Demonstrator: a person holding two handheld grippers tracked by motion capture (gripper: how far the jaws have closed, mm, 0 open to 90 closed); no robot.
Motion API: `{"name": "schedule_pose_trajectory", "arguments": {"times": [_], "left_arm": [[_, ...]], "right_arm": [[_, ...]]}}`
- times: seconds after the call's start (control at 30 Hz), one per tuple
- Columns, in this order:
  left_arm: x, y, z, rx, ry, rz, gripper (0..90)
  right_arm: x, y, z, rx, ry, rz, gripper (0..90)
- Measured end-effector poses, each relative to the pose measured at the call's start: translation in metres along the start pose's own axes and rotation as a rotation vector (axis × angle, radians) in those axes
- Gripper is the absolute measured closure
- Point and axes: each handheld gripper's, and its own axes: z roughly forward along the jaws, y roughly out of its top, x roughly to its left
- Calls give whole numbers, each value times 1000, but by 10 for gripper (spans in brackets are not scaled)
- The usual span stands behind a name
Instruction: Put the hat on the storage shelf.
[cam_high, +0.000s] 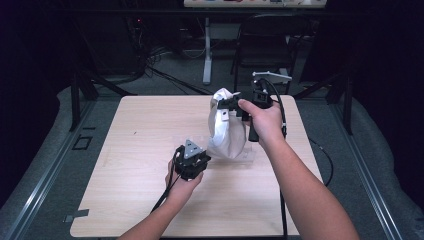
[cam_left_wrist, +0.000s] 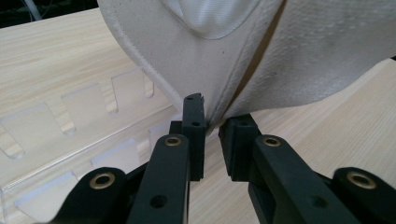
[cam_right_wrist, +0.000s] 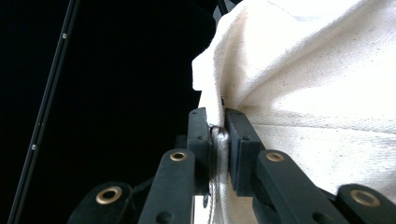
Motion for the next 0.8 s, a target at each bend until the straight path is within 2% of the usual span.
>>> {"name": "schedule_pose_trajectory", "arguments": {"times": [0.13,0.33,0.8], "left_arm": [[2,-3,0,-4,-2,-11,825],[1,-3,0,1,16,2,838],[5,-11,6,48,6,-2,851]], "right_arm": [[-2,-1,2,-3,-14,2,815],[-4,-2,3,-2,-32,-4,814],[-13,-5,6,13,-79,-12,813]]}}
